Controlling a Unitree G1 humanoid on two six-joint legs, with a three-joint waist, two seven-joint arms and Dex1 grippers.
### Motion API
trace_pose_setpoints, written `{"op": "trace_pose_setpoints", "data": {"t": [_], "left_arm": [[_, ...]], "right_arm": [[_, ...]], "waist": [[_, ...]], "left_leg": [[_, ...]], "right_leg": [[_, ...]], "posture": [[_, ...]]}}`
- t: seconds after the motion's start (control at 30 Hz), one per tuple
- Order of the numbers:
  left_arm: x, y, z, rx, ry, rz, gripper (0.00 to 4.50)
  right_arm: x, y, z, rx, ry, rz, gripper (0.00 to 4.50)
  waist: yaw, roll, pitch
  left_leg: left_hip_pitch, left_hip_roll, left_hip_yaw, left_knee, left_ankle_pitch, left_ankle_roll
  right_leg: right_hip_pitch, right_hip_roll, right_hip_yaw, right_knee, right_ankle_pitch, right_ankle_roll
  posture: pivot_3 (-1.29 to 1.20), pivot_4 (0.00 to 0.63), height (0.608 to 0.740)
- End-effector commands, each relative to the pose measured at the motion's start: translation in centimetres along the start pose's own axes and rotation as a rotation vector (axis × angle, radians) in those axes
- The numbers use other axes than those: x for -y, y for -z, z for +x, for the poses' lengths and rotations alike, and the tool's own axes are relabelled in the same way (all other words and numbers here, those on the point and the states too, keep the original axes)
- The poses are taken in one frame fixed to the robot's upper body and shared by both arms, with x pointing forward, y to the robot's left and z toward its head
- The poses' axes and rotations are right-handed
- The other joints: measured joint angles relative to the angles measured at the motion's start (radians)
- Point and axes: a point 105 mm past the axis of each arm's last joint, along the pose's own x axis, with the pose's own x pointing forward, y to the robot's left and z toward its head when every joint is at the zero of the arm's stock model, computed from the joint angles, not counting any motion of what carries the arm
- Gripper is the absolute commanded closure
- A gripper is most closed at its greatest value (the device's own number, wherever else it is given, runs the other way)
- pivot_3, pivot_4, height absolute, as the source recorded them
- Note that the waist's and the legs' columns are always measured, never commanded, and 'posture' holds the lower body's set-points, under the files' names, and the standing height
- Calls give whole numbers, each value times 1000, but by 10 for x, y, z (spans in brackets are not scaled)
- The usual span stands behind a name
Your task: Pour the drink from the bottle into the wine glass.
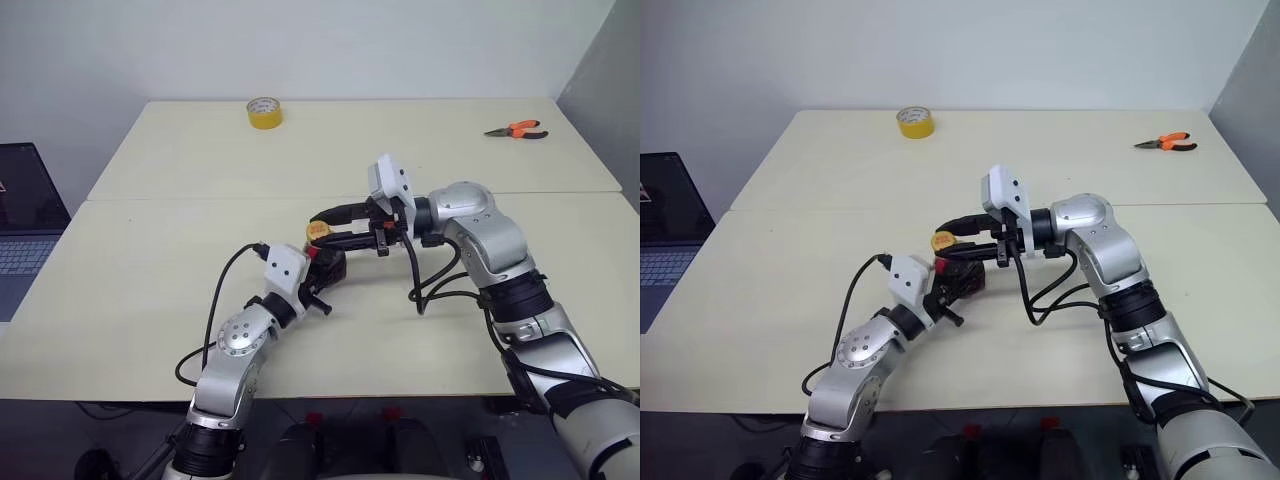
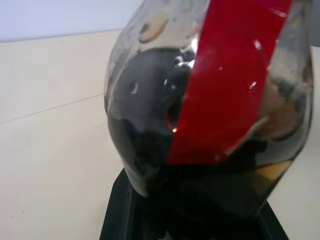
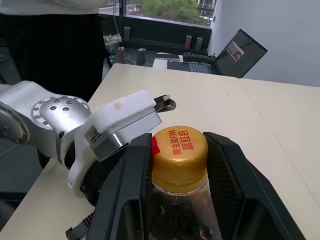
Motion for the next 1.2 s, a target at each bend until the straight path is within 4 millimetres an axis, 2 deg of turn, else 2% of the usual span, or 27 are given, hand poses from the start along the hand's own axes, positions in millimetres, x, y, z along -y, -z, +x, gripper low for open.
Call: {"op": "trace_pose_setpoints", "data": {"t": [0.03,0.53,0.8,1.1,1.13,1.2], "left_arm": [[1,-18,4,69,4,-2,3763],[2,-17,3,64,4,-13,3814],[1,-17,2,63,-3,-13,3817],[1,-16,3,64,-3,-16,3853],[1,-16,3,64,-3,-16,3853],[1,-16,3,64,-4,-15,3853]], "right_arm": [[-1,-16,4,30,-2,-36,3258],[18,-6,-8,2,117,3,3258],[9,-10,-7,10,65,45,3258],[13,-14,-10,21,99,58,203],[14,-14,-10,23,108,56,22],[18,-16,-14,25,147,46,0]], "waist": [[0,0,0],[0,0,0],[0,0,0],[0,0,0],[0,0,0],[0,0,0]], "left_leg": [[0,0,0,0,0,0],[0,0,0,0,0,0],[0,0,0,0,0,0],[0,0,0,0,0,0],[0,0,0,0,0,0],[0,0,0,0,0,0]], "right_leg": [[0,0,0,0,0,0],[0,0,0,0,0,0],[0,0,0,0,0,0],[0,0,0,0,0,0],[0,0,0,0,0,0],[0,0,0,0,0,0]], "posture": [[0,150,740],[0,150,740],[0,150,740],[0,150,740],[0,150,740],[0,150,740]]}}
